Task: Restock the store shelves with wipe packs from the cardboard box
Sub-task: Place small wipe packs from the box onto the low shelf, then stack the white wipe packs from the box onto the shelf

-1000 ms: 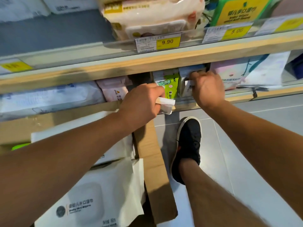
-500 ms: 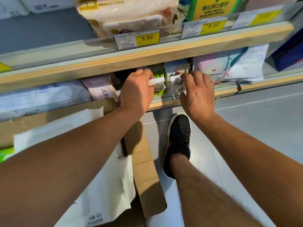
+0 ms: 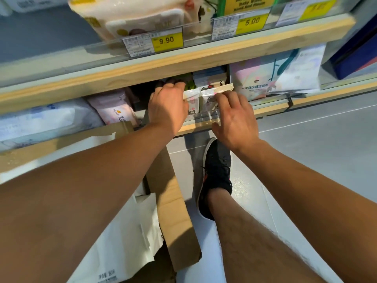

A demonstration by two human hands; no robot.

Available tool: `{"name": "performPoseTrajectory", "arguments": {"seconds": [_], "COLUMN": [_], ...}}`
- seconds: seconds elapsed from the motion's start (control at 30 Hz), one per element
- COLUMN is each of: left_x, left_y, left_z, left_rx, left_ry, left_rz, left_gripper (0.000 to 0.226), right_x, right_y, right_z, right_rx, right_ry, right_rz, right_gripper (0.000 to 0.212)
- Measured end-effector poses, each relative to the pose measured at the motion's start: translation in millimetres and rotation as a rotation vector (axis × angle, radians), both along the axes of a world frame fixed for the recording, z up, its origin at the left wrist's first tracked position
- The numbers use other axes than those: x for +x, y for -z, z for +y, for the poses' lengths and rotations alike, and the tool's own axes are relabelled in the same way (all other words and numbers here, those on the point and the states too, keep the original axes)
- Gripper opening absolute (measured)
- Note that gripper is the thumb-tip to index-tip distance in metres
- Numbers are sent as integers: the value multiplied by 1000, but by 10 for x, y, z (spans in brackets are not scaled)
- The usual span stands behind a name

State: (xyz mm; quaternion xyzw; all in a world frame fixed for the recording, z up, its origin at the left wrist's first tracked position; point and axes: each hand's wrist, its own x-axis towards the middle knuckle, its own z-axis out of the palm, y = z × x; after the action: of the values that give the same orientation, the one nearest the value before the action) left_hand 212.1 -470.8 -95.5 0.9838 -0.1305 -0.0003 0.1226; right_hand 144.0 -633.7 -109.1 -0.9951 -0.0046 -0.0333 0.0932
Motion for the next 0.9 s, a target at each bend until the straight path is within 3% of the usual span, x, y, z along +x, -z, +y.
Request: {"name": "performPoseTrajectory", "arguments": {"seconds": [0.13,0.5,0.7,0.9], "left_x": [-171,-1184,-1794,-2313], "left_y": [-290,-1484,-1815,-1797], "left_z": [180,1072,1827,2541], "left_rx": [-30,-16,6,-18], "left_ry": [95,159,133,102], "left_rz": [19,-43,-59,-26], "left_gripper": [56,57,57,53], "right_x": [-52,-720,-1289,-1678], "right_y": [-393,-1649,-1928,-1903], "right_z": [-8,852,1605,2211], "right_rx": [-117,-136,-89,-64], "right_ry": [-67,-157,-268,-336], "right_rz": [50,98,115,159], "right_gripper": [64,67,61,65]}}
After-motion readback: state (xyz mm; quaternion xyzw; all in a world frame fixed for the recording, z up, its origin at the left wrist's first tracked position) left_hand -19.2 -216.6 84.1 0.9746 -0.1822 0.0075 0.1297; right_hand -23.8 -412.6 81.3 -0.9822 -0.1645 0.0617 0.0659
